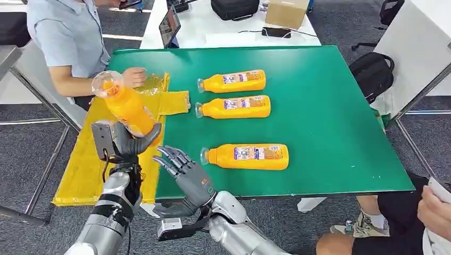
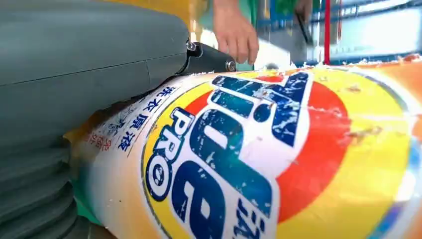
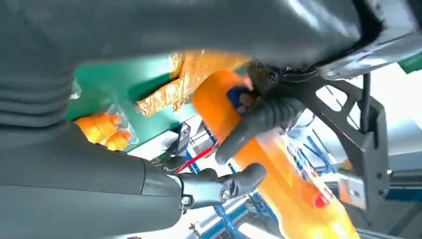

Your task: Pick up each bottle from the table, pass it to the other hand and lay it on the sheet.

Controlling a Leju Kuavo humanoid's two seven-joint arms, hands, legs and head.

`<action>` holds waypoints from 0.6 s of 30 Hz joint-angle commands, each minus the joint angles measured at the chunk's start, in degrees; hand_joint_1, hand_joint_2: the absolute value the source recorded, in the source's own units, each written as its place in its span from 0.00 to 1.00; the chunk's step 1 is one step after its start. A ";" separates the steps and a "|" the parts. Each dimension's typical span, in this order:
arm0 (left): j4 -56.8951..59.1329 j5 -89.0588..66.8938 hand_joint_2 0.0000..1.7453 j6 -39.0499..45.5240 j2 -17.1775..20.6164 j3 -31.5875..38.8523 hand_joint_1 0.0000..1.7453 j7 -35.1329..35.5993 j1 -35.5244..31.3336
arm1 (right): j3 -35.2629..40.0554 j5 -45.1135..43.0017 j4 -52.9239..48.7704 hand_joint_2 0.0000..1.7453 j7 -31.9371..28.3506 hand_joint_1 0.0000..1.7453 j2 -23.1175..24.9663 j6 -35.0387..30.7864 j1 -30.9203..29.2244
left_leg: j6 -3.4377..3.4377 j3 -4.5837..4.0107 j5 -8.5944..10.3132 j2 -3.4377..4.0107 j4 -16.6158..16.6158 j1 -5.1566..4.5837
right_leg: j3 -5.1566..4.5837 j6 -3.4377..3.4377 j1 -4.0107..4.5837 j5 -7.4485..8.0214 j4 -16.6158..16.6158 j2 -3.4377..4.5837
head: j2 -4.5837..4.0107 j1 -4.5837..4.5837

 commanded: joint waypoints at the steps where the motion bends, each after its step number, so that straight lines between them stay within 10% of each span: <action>1: 15.90 -15.89 1.00 11.66 3.79 -2.70 1.00 3.85 -10.81 | 0.63 -1.72 -3.12 0.00 -0.91 0.00 -2.41 1.63 0.69 | 0.00 -0.14 0.07 -0.14 0.06 0.04 | -0.04 -0.05 0.05 0.03 0.01 -0.19 | 0.00 0.00; 18: 32.49 -32.73 1.00 19.30 7.33 -6.47 1.00 16.28 -20.55 | 1.26 -2.35 -4.84 0.00 -1.18 0.00 -2.74 4.39 1.14 | -0.01 -0.18 0.06 -0.02 0.09 0.07 | -0.13 -0.06 0.07 0.07 0.02 -0.08 | 0.00 0.04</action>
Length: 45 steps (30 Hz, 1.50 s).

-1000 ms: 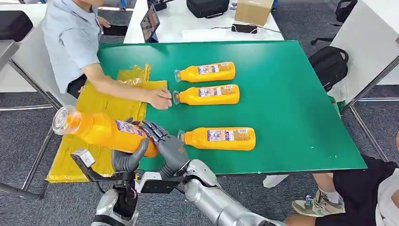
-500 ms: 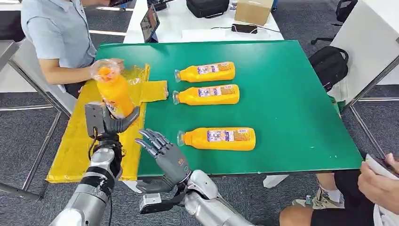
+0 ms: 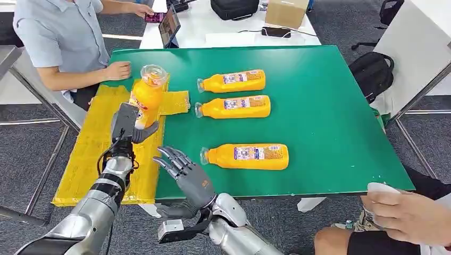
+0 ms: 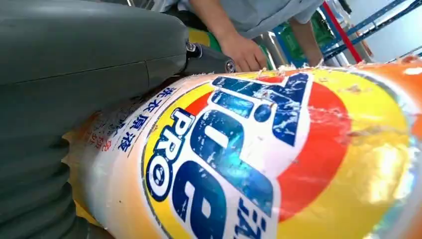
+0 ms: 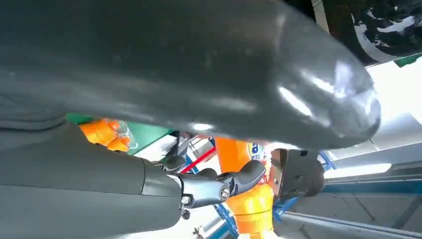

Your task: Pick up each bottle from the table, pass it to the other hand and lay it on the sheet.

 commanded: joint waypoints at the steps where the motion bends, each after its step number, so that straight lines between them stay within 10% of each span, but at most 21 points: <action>1: 17.44 -19.08 1.00 10.48 5.40 -8.11 1.00 11.79 -10.75 | 1.35 -0.62 -1.40 0.00 -1.18 0.00 -2.19 2.34 -0.82 | -0.01 -0.20 0.10 -0.05 0.12 0.09 | -0.12 -0.09 0.11 0.11 0.03 -0.09 | 0.00 0.00; 12: 21.37 -39.31 1.00 -4.38 11.68 -18.04 1.00 29.35 -12.60 | 1.00 -0.73 -4.27 0.00 -1.22 0.00 -3.48 6.63 0.29 | -0.02 -0.16 0.03 0.11 0.10 0.09 | -0.13 -0.06 0.10 0.07 0.05 0.05 | 0.00 0.02; 26: 21.01 -39.39 1.00 -14.84 13.13 -14.67 1.00 24.80 -13.26 | 0.59 -1.90 -9.13 0.00 -2.30 0.00 -4.61 9.60 2.73 | 0.00 -0.21 0.08 0.04 0.08 0.07 | -0.16 -0.06 0.09 0.09 0.02 -0.03 | 0.00 0.00; 27: 21.04 -38.25 1.00 -15.73 12.97 -13.48 0.86 23.95 -13.09 | 0.47 -2.12 -9.00 0.00 -2.30 0.00 -4.56 9.83 2.70 | -0.01 -0.19 0.06 0.01 0.08 0.07 | -0.12 -0.04 0.08 0.06 0.02 -0.05 | 0.00 0.02; 28: 20.61 -35.00 1.00 -17.44 12.52 -10.23 0.02 20.94 -12.53 | 0.59 -2.33 -8.91 0.00 -2.30 0.00 -4.59 9.72 2.58 | -0.01 -0.16 0.06 0.00 0.04 0.03 | -0.12 -0.03 0.04 0.05 0.03 -0.05 | 0.00 0.02; 45: 20.21 -25.75 1.00 -30.09 12.07 -1.81 0.00 10.56 -11.22 | 4.54 -8.34 -8.51 0.00 -2.30 0.00 -5.78 9.25 0.43 | 0.00 -0.18 0.09 0.05 0.04 0.05 | -0.14 -0.05 0.06 0.10 0.01 -0.02 | 0.00 0.02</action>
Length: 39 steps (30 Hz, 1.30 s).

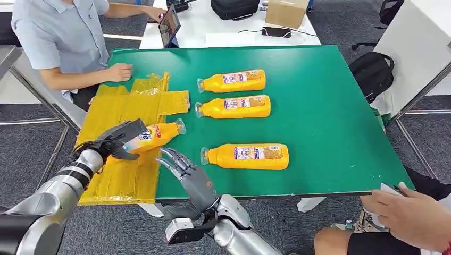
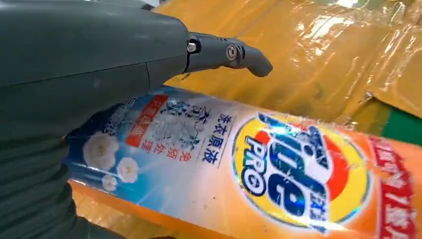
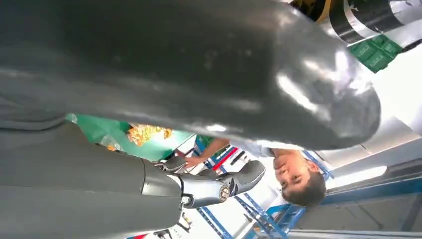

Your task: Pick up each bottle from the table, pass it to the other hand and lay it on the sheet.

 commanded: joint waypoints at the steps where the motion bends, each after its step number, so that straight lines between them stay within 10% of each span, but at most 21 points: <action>1: 2.71 -0.81 1.00 -0.81 -0.70 1.84 0.00 -0.43 -1.23 | 3.68 -1.84 0.63 0.00 -1.97 0.00 -3.00 -0.54 -2.98 | 0.02 -0.15 0.10 -0.01 0.08 0.09 | -0.07 -0.06 0.11 0.13 -0.04 -0.05 | 0.00 0.02; 18: -12.72 23.38 1.00 -4.30 -7.85 16.40 0.00 -18.25 4.30 | 8.10 -9.45 -21.70 0.00 -1.97 0.00 -7.90 -12.74 1.74 | 0.02 -0.23 0.09 -0.34 0.14 0.06 | -0.06 -0.02 0.08 0.02 -0.02 -0.35 | 0.00 0.02; 19: -17.04 26.66 1.00 -5.47 -8.56 16.77 0.00 -18.92 6.54 | 7.80 -11.84 -24.98 1.00 -1.97 0.00 -8.26 -12.74 2.43 | 0.01 -0.18 0.08 -0.25 0.10 0.04 | -0.05 -0.02 0.06 0.03 -0.03 -0.24 | 0.00 0.00; 30: -39.06 36.27 1.00 -3.20 -10.70 14.69 0.00 -18.75 19.96 | 3.45 -10.03 -21.81 1.00 -1.97 0.00 -9.59 -10.24 3.24 | -0.01 -0.06 0.04 -0.05 0.03 0.00 | -0.05 -0.03 0.00 0.04 -0.05 -0.06 | 0.00 0.00; 39: -67.82 49.47 1.00 3.87 -13.59 13.39 0.00 -16.57 39.48 | -12.39 24.12 -2.36 1.00 18.26 0.00 -10.53 -12.31 -2.42 | 0.03 -0.02 0.03 0.09 -0.02 -0.02 | -0.03 0.00 -0.03 0.06 -0.06 0.09 | 0.00 0.00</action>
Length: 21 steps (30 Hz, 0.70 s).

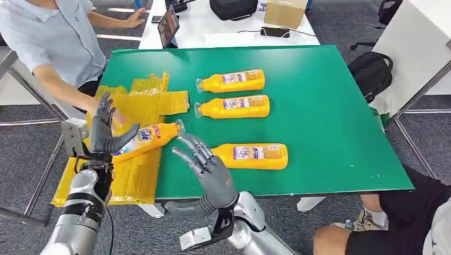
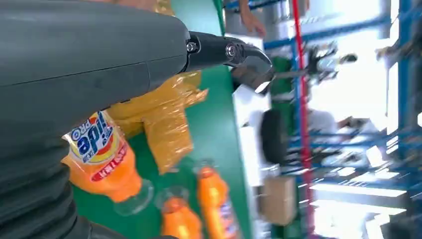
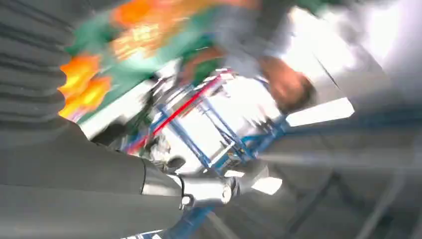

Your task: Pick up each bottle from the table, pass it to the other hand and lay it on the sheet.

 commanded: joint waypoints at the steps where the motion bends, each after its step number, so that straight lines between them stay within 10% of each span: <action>1: -24.47 3.26 1.00 6.58 -4.31 -0.45 0.00 3.12 14.99 | -15.06 14.21 14.71 1.00 11.25 0.00 -2.40 -2.46 -5.26 | 0.07 -0.06 0.05 0.01 0.01 -0.01 | -0.01 0.00 0.01 0.09 -0.08 -0.02 | 0.00 0.00; 7: -27.54 -0.84 1.00 17.14 -4.81 -1.24 0.00 3.87 19.44 | -21.93 23.13 13.48 1.00 21.10 0.00 -3.74 1.41 -1.69 | 0.04 -0.04 0.02 -0.11 0.00 -0.05 | 0.04 -0.04 -0.04 0.05 -0.10 -0.10 | 0.00 0.00; 21: -29.11 -4.37 1.00 17.81 -4.87 -3.84 0.00 3.36 20.69 | -22.42 24.93 18.12 1.00 23.30 0.00 -4.48 2.47 -3.64 | 0.03 -0.05 0.02 -0.12 0.02 -0.06 | -0.01 -0.03 -0.06 0.03 -0.04 -0.10 | 0.00 0.00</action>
